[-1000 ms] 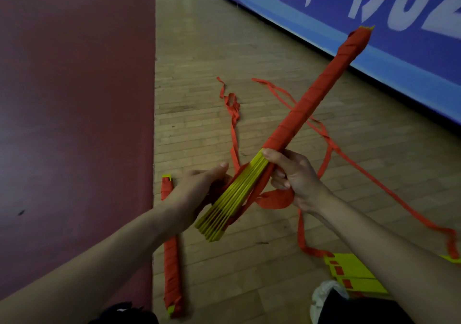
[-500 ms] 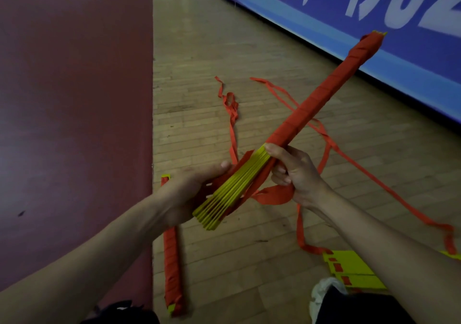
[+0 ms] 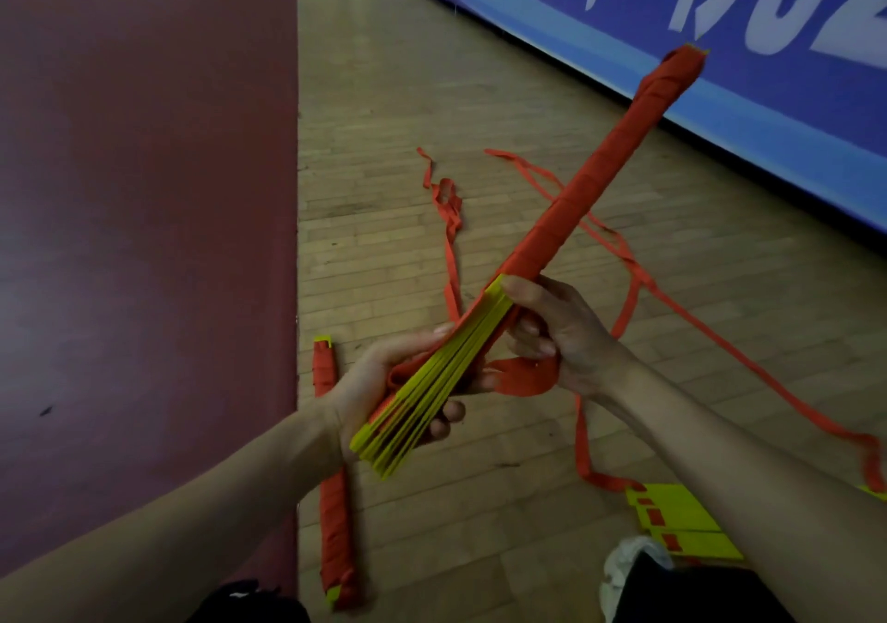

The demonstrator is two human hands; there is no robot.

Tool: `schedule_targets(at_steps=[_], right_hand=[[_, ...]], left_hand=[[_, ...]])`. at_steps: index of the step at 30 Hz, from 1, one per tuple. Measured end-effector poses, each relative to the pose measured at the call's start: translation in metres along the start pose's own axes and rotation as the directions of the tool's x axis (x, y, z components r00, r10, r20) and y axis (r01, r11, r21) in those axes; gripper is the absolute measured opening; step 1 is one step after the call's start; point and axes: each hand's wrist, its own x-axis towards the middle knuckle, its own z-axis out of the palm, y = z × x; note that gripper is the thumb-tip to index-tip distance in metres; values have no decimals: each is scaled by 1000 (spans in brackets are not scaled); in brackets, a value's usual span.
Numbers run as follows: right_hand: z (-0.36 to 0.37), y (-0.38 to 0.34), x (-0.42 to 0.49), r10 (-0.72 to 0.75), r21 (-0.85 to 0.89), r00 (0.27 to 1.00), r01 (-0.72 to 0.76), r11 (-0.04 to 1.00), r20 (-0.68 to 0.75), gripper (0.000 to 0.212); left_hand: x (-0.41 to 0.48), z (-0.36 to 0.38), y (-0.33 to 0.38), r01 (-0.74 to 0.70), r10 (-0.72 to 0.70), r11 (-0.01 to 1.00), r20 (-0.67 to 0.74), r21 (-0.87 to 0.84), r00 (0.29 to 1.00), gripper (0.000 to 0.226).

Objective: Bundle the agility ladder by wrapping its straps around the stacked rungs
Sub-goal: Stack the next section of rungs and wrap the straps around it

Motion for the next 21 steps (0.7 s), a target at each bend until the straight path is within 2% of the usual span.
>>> schedule_targets(at_steps=[3,6,7,11,15,21], right_hand=[[-4,2,-1,49,-18,999,-48,999,20,21],[-10,3,-3,86,-61,994,-82,995,69,45],[-13,3,-3,93,-100,994,-87,991,64,46],[-22,1,-3,141,-199,988,-128,972,55,19],[-30,5,-5,187,-273,982,-168,947,41,23],[-21,8,-4,27,-415,993,-72,907,-113,3]], left_hand=[[1,-2,1,-32,35,999,61,-42,998,48],[2,-5,-1,-56,53,998,66,34,996,54],[2,-4,-2,-65,62,995,53,71,997,57],[-1,-3,2,-111,112,978,4,180,994,59],[-6,-6,12,-156,167,951,-19,267,986,55],[-8,-5,17,-235,252,895,6,378,968,30]])
